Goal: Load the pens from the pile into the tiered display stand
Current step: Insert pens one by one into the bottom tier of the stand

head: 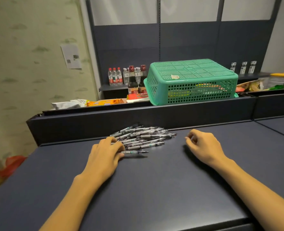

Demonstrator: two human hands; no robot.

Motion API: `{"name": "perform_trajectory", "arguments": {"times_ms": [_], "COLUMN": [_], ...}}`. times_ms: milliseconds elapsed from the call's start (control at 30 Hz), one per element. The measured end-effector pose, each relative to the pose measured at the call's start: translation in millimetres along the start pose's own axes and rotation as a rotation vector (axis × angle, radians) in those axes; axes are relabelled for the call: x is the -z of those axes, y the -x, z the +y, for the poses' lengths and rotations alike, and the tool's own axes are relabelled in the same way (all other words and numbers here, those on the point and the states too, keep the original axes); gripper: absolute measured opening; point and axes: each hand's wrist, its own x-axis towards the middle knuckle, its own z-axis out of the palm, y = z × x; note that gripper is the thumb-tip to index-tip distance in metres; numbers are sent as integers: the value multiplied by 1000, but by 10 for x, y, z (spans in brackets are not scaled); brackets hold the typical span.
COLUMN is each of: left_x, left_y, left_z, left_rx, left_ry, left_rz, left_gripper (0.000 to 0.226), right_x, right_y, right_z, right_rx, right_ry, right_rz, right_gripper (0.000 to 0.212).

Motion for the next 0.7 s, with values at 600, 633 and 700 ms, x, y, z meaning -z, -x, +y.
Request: {"name": "perform_trajectory", "arguments": {"times_ms": [600, 633, 700], "left_x": [-202, -206, -214], "left_y": [-325, -344, -359], "left_z": [550, 546, 526], "left_rx": [105, 117, 132], "left_ry": [17, 20, 28], "left_rz": [-289, -323, -352], "left_gripper": [22, 22, 21], "right_x": [61, 60, 47], "right_y": [51, 45, 20], "right_z": [52, 55, 58], "right_rx": [-7, 0, 11], "right_ry": [-111, -114, -117], "right_rz": [-96, -101, -115], "right_gripper": [14, 14, 14]}}
